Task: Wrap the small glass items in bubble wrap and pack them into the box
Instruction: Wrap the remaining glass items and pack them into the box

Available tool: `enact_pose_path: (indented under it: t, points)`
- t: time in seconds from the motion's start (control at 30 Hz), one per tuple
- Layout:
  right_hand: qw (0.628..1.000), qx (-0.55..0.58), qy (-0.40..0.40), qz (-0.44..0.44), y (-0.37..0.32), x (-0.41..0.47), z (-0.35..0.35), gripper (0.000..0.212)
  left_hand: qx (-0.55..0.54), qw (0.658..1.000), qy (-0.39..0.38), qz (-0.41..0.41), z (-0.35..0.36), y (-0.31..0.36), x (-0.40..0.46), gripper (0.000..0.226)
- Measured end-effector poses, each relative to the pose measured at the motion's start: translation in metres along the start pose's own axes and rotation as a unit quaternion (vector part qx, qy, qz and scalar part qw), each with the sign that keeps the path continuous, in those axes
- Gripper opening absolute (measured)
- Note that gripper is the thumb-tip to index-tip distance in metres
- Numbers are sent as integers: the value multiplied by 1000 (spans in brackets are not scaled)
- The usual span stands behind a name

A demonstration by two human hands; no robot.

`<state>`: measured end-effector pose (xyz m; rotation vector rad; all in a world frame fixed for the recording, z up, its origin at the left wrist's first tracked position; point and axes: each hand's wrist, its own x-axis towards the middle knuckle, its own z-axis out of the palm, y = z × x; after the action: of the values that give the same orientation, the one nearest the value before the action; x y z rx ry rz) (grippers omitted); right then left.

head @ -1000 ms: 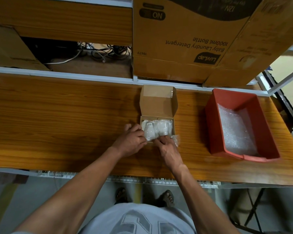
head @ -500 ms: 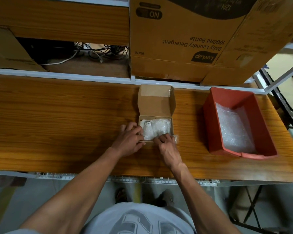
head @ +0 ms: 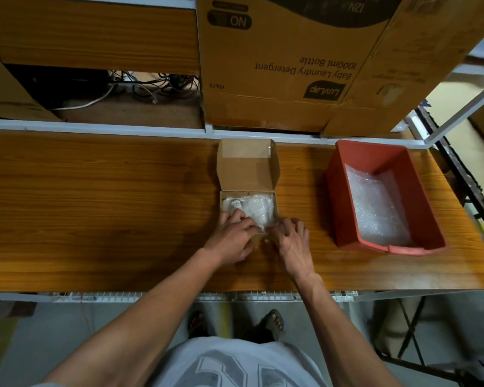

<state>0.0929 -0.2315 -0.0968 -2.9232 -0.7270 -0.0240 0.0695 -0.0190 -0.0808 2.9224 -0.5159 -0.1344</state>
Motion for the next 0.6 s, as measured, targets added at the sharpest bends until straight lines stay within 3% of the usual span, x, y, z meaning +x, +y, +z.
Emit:
enact_pose_path:
  t: [0.17, 0.6]
  points:
    - [997, 68, -1, 33, 3, 5, -14, 31, -40, 999, 11, -16, 0, 0, 7, 40]
    - [991, 35, -126, 10, 1, 43, -40, 66, -105, 992, 46, -55, 5, 7, 11, 34]
